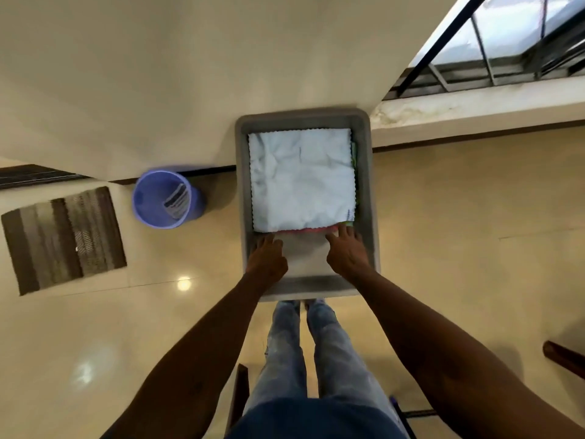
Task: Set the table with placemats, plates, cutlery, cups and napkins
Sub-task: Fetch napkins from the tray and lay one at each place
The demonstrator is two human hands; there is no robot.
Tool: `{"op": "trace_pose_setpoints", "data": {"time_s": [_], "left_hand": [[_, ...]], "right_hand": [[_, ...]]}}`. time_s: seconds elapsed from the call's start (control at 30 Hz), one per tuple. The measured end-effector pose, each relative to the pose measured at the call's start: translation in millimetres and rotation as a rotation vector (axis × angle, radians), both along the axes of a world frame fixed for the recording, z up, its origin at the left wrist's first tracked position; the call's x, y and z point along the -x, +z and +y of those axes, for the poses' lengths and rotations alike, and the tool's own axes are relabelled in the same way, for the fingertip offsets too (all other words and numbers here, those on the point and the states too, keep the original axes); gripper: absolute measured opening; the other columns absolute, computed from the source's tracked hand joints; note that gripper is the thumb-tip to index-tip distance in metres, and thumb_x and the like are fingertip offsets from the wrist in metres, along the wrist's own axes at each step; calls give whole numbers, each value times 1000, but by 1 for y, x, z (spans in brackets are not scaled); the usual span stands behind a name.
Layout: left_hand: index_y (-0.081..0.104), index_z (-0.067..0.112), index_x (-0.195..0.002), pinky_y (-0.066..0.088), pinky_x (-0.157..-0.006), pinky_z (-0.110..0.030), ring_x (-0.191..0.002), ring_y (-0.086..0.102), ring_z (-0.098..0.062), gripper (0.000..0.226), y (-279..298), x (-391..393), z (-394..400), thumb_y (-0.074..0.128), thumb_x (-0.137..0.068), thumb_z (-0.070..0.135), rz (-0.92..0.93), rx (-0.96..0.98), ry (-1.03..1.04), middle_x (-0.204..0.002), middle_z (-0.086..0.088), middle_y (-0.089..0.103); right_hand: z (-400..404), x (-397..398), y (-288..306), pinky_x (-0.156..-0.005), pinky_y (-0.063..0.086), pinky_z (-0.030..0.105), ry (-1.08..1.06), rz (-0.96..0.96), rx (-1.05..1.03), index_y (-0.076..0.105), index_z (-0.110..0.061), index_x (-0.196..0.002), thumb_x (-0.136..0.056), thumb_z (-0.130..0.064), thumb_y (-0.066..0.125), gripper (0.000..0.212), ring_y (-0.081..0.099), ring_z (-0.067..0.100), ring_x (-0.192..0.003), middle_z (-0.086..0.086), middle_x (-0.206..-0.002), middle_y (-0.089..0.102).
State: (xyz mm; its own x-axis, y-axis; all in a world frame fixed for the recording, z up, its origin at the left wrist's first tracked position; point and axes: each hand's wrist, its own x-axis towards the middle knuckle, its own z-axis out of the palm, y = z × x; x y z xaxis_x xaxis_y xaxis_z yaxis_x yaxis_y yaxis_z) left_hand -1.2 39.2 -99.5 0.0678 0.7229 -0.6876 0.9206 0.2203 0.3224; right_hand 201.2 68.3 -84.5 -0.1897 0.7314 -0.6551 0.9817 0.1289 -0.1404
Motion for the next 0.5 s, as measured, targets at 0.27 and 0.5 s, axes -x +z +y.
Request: {"op": "trace_pose_setpoints", "data": {"time_s": [0.27,0.5], "left_hand": [[49,9,-138,21,-118,-47,-145,17,-31,50,-30,5,13,55,-89,19,77,-62,-49,-155,-11,26],[56,7,-128,37,-108,-43,-130,41,-31,41,-46,-11,9,57,-89,19,5,-146,112,-138,-12,47]], "right_hand": [[7,-8,-37,-118,11,54,179,-53,-18,43,-17,-142,-90,-15,49,51,-3,36,-150,8,-164,-1],[6,-9,-46,-119,9,53,152,-34,1,24,-14,-153,-89,-14,48,68,-2,33,-150,5,-164,5]]}}
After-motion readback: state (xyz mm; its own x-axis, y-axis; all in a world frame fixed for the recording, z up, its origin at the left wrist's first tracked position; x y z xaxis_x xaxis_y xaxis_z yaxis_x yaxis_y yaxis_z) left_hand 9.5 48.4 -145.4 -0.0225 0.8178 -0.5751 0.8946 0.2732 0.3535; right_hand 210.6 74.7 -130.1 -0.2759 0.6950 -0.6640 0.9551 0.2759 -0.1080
